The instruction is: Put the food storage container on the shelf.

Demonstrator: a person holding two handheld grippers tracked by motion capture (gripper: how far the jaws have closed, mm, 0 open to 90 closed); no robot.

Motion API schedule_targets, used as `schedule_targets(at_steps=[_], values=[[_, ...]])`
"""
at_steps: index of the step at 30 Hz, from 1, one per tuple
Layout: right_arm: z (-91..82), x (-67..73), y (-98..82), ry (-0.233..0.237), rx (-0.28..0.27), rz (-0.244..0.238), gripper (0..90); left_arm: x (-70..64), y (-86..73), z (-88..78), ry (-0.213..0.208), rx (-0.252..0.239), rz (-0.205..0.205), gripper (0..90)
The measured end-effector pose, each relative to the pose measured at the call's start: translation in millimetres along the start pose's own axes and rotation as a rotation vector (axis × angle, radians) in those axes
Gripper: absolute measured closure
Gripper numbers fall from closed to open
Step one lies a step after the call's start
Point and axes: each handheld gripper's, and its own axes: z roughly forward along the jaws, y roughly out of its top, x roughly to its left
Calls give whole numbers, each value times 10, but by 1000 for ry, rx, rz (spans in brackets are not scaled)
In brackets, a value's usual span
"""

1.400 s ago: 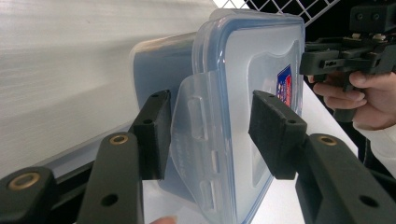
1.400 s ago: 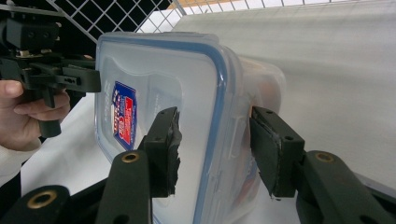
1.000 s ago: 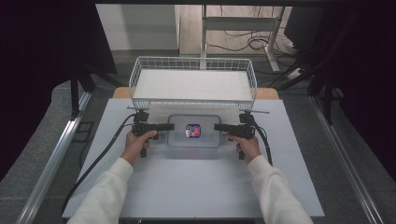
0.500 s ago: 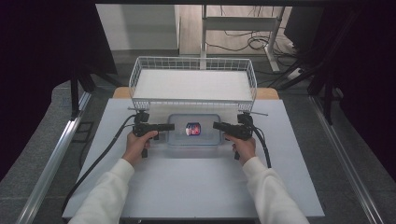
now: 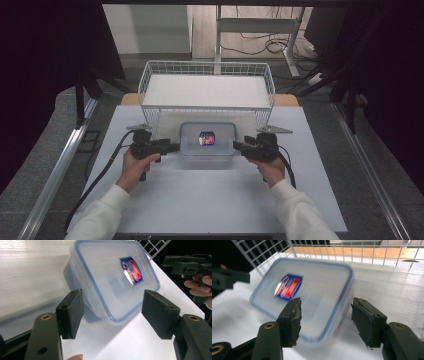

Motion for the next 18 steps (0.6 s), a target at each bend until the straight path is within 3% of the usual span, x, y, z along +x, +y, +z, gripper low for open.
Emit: schedule_targets(at_steps=[3,5,9,11,12,13,14,15,16,18], values=[[-85,78,-81,-7,21,-61,424,-97,-77,-97,32,13,54,320],[-156,167,-155,-1,39,-131,452,-173,-195,-167,42,32,73,313],[-201,250,-223,31,65,-171,524,-231,-335,-205,55,68,89,299],[-202,302,-262,44,93,-191,591,-272,-428,-220,63,89,102,300],[-172,354,-294,46,128,-214,673,-311,-516,-221,47,101,91,299],[-172,354,-294,46,128,-214,673,-311,-516,-221,47,101,91,298],[-116,409,-324,43,151,-241,764,-371,-569,-213,52,121,112,295],[-116,409,-324,43,151,-241,764,-371,-569,-213,52,121,112,295],[-43,453,-350,54,175,-261,831,-394,-585,-215,52,122,116,296],[39,490,-366,52,193,-274,876,-424,-601,-227,47,123,117,296]])
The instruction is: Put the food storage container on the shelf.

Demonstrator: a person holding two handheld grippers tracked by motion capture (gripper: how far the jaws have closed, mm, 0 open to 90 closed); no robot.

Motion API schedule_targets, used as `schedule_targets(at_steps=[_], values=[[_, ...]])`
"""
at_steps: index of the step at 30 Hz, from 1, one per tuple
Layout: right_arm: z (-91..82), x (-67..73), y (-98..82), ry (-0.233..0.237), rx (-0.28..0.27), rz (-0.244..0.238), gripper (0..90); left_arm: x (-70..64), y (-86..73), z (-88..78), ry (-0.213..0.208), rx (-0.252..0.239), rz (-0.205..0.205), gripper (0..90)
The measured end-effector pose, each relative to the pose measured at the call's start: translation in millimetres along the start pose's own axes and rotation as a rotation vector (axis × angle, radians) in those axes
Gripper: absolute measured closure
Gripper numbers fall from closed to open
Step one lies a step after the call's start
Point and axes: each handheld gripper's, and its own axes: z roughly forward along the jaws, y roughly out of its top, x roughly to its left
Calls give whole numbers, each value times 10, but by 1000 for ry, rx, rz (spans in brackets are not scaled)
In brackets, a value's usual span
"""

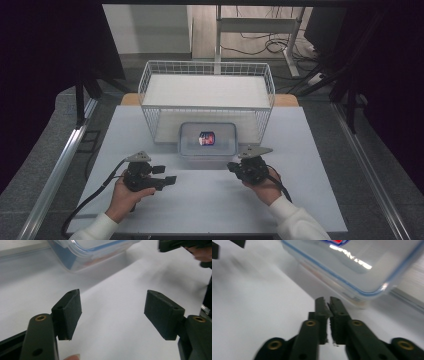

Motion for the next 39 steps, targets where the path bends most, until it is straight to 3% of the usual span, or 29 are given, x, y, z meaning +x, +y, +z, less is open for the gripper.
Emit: schedule_targets(at_steps=[9,14,20,23,28,33,39], values=[[342,52,100,31,37,37,884,-9,-1,-8,-7,-5,-16,295],[520,108,112,23,76,6,884,3,6,1,-5,-2,-24,295],[593,108,114,20,87,10,884,6,16,-14,-7,-15,-34,295],[677,73,118,-5,93,12,884,43,39,6,-16,-19,-46,295],[755,18,115,-24,92,33,886,62,42,-22,9,-16,-23,296],[784,47,156,-29,89,16,886,33,23,-41,16,-14,0,296],[782,94,234,-44,54,45,886,-23,-7,-121,22,-21,21,294]])
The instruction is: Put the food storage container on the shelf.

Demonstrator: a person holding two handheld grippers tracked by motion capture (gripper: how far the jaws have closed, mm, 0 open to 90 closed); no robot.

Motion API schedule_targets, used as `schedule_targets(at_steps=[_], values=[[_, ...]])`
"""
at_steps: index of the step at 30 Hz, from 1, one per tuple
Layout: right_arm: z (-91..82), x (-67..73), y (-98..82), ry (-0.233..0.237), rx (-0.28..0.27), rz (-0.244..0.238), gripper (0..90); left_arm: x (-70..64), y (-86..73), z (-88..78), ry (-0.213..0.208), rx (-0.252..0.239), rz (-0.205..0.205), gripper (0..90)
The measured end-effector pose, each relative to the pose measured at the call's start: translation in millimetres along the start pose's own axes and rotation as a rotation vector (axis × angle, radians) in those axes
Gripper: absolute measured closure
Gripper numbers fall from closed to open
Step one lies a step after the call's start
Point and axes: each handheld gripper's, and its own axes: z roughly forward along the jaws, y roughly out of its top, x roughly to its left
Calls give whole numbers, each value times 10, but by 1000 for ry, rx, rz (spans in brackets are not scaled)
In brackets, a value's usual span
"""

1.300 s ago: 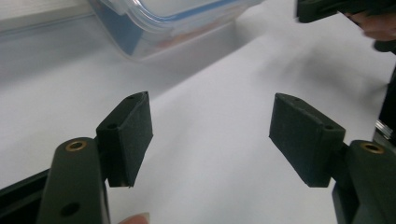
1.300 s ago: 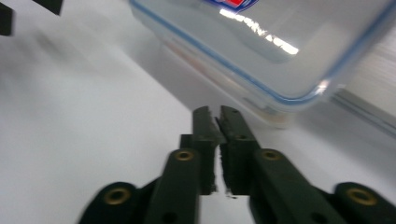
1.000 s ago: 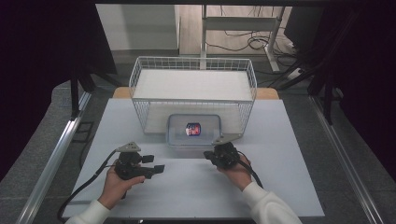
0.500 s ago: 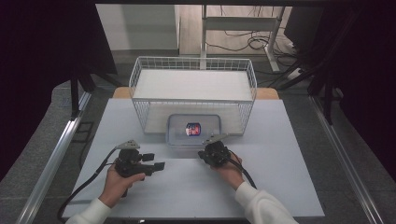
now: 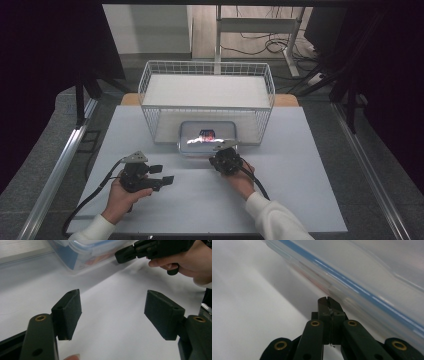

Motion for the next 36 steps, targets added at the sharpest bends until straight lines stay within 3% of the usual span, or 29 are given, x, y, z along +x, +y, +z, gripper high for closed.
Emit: schedule_targets(at_steps=[7,8,23,36], values=[[-4,-5,119,-14,-25,6,886,-23,-11,-51,3,-10,4,292],[14,-40,136,-14,-36,33,886,-22,-10,-54,2,-11,4,291],[271,-282,346,-17,-85,144,886,25,5,-10,-7,1,2,293],[388,-356,464,-41,-97,169,886,20,-4,-3,0,8,7,293]])
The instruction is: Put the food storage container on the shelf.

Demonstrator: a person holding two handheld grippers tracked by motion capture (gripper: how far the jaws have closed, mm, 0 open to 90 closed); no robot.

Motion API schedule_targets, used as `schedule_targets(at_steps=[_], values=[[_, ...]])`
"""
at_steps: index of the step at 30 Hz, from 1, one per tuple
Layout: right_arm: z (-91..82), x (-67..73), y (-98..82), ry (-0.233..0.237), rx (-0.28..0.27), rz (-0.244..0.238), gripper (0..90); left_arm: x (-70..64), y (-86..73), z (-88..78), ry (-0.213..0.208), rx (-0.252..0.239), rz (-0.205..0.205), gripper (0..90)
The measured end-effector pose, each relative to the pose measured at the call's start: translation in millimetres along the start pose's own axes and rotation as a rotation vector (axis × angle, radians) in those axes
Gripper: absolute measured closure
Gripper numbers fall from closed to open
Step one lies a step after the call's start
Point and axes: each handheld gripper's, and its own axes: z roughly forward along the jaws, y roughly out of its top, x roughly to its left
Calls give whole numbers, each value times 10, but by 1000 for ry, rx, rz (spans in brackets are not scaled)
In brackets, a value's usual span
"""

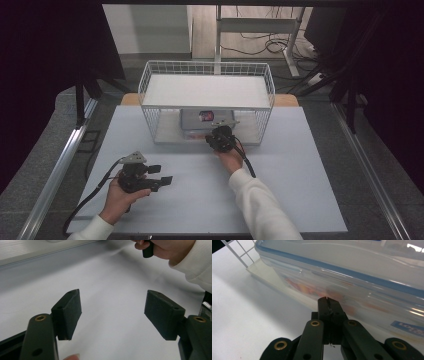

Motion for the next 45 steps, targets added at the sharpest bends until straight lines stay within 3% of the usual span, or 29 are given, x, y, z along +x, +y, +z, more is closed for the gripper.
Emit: schedule_targets(at_steps=[10,11,13,18,19,21,22,23,25,26,31,38,40,41,42,45], values=[[-59,-8,-6,1,6,5,886,6,2,4,2,-1,0,292],[-160,-14,-23,-3,-2,-24,886,7,2,2,3,-2,1,292],[-230,-13,-36,3,-10,-30,886,8,3,2,3,-3,1,293],[-667,-9,-151,22,-10,-85,886,2,-2,6,7,0,4,293],[-877,-11,-226,34,-15,-101,886,-5,-3,0,6,0,3,293],[-1090,-23,-330,46,-17,-117,885,-8,-3,-3,6,-2,4,293],[-1090,-23,-330,46,-17,-117,885,-10,-3,-4,6,-2,2,293],[-1293,-49,-454,53,-19,-122,885,-11,-3,-3,6,-2,1,293],[-1480,-79,-605,56,-13,-136,885,-18,-5,7,6,-1,-2,293],[-1480,-79,-605,56,-13,-136,885,-18,-5,7,6,-1,-2,293],[-1896,-225,-1016,40,28,-137,884,-32,-11,20,11,-2,-13,294],[-2083,-309,-1164,36,22,-109,862,-62,-41,34,39,15,6,294],[-2092,-311,-1167,28,9,-114,766,-63,-44,39,44,21,11,293],[-2084,-288,-1166,3,-32,-109,544,-63,-47,45,46,22,13,293],[-2084,-288,-1166,3,-32,-109,544,-63,-47,45,46,22,13,293],[-2075,-250,-1136,14,-72,-109,347,-70,-53,51,51,26,13,292]])
